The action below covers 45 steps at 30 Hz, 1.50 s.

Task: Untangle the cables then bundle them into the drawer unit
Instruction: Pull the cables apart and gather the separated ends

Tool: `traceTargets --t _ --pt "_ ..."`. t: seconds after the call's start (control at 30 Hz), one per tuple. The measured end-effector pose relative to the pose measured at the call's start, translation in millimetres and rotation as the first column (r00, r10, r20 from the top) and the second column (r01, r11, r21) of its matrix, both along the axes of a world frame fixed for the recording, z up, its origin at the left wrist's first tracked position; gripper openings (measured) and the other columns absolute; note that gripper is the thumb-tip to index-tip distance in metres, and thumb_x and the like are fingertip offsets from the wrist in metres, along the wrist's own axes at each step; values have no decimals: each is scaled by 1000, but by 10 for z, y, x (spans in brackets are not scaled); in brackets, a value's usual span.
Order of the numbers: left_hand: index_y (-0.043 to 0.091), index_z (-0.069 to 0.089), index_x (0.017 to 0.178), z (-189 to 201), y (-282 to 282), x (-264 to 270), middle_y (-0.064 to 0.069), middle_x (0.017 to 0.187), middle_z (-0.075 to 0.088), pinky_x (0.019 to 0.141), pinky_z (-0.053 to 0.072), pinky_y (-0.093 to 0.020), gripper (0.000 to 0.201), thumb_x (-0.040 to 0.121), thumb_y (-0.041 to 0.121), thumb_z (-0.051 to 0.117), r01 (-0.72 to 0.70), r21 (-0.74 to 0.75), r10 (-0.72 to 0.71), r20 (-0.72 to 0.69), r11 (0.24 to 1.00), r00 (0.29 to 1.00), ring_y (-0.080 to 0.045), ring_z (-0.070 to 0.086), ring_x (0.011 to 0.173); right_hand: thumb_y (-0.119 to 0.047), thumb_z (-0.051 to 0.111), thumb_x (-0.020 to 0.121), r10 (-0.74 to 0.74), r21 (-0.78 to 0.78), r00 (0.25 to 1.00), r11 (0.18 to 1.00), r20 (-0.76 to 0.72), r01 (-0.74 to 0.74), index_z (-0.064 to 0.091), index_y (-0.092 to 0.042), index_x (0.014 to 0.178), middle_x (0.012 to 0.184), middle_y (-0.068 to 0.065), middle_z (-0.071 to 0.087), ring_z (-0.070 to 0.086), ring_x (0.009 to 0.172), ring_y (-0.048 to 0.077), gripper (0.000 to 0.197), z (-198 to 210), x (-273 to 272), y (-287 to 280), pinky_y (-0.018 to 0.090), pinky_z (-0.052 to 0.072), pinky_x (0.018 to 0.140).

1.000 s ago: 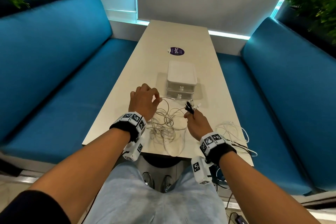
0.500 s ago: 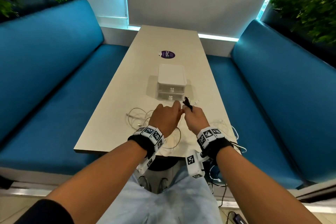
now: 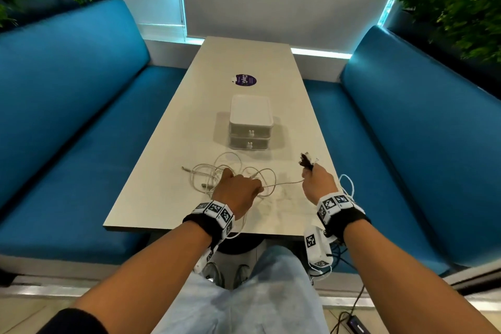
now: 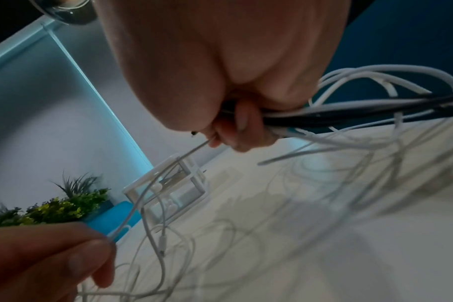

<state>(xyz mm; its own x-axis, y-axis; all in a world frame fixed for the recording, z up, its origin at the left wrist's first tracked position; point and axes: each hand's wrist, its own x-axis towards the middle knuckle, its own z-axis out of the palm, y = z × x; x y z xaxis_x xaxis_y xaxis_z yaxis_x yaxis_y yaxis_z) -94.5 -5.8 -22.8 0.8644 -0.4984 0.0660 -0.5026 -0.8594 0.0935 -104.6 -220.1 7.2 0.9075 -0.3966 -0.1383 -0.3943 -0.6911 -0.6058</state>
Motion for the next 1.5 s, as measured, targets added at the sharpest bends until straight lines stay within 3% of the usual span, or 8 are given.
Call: traceTargets --t 0.13,0.3,0.47,0.67,0.83,1.07,1.3,1.5 --pt "26 60 98 -77 -114 -65 -3 83 70 97 22 -42 28 104 37 35 6 38 -6 -10 999 1000 -26 62 79 -17 40 101 65 341 992 935 110 -99 53 -14 91 85 11 66 70 81 29 18 -16 -9 174 47 59 75" --pt "27 59 97 -210 -200 -108 -4 79 70 97 27 -44 23 102 33 37 12 106 -10 -26 994 1000 -27 64 75 -15 40 101 243 536 960 797 137 -278 51 -10 86 61 7 51 53 56 25 19 144 -46 378 40 50 60" --pt "23 58 101 -269 -200 -79 -3 77 69 100 28 -45 32 104 36 29 50 149 -50 -3 988 999 -28 63 74 -26 49 92 525 196 850 840 -50 -507 59 -13 80 73 7 62 55 67 23 20 32 -89 539 38 45 65" --pt "24 60 99 -314 -67 1 -1 85 70 89 27 -39 22 100 32 39 109 152 -112 13 982 994 -27 65 84 -29 46 99 570 -147 795 786 -207 -601 60 -8 110 107 19 66 60 98 34 27 -131 -132 366 31 38 72" --pt "29 60 100 -322 97 141 2 90 68 89 27 -42 16 100 30 43 91 202 -108 78 975 991 -27 57 93 -32 39 102 421 -418 861 753 -286 -507 53 -11 119 104 14 62 62 91 32 31 -172 -100 25 36 49 72" --pt "24 61 105 -266 -11 143 0 96 70 94 23 -43 29 104 38 36 70 204 -91 93 977 992 -28 56 98 -34 38 102 368 -299 923 873 -112 -385 50 -10 117 99 18 65 62 91 38 31 -250 -144 180 39 47 72" --pt "33 58 102 -151 -183 62 5 82 66 84 27 -42 22 101 26 37 95 122 -108 106 988 988 -24 58 83 -21 42 100 461 -84 887 885 30 -457 57 -6 113 95 19 68 62 87 36 25 -329 -196 433 37 45 70" --pt "24 53 98 -205 -155 59 4 89 67 84 32 -41 14 101 23 40 115 135 -129 98 984 987 -24 63 86 -25 43 101 477 11 876 878 -71 -478 61 -9 109 101 15 67 61 91 31 26 -308 -185 352 31 40 71"
